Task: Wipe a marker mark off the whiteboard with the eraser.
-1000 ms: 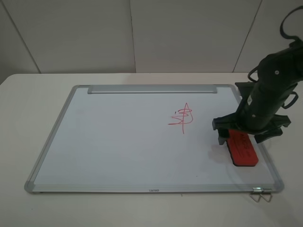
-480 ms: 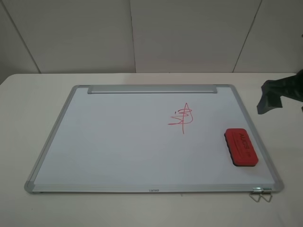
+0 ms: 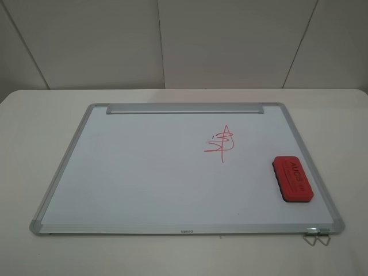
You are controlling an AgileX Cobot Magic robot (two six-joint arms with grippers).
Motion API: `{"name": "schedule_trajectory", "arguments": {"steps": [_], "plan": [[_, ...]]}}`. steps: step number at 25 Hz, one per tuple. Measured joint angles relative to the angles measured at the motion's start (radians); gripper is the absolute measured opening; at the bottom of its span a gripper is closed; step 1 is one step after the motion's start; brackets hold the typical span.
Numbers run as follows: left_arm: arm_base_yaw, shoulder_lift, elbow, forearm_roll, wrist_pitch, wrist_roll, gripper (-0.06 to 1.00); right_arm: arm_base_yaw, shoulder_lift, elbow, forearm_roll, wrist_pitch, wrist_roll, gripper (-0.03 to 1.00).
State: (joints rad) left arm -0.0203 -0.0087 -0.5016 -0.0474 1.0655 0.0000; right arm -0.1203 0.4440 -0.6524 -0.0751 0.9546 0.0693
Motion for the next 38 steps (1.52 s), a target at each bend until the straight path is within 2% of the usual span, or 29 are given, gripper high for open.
{"name": "schedule_trajectory", "arguments": {"steps": [6,11,16,20,25,34,38], "plan": [[0.0,0.0,0.0,0.0,0.0,0.0,0.77,0.0,-0.303,0.073,0.023,0.0,0.0,0.83],[0.0,0.0,0.0,0.0,0.0,0.0,0.77,0.0,-0.409,0.109,0.026,0.006,0.0,0.83],[0.0,0.0,0.0,0.0,0.0,0.0,0.77,0.004,-0.443,0.109,0.025,0.0,0.004,0.83],[0.0,0.0,0.0,0.0,0.0,0.0,0.77,0.04,-0.447,0.109,0.017,0.005,0.029,0.83],[0.0,0.0,0.0,0.0,0.0,0.0,0.77,0.049,-0.45,0.124,0.017,0.104,0.041,0.83],[0.0,0.0,0.0,0.0,0.0,0.0,0.77,0.051,-0.45,0.134,0.018,0.105,0.041,0.83],[0.0,0.0,0.0,0.0,0.0,0.0,0.77,0.091,-0.45,0.134,0.018,0.105,0.043,0.83]]}}
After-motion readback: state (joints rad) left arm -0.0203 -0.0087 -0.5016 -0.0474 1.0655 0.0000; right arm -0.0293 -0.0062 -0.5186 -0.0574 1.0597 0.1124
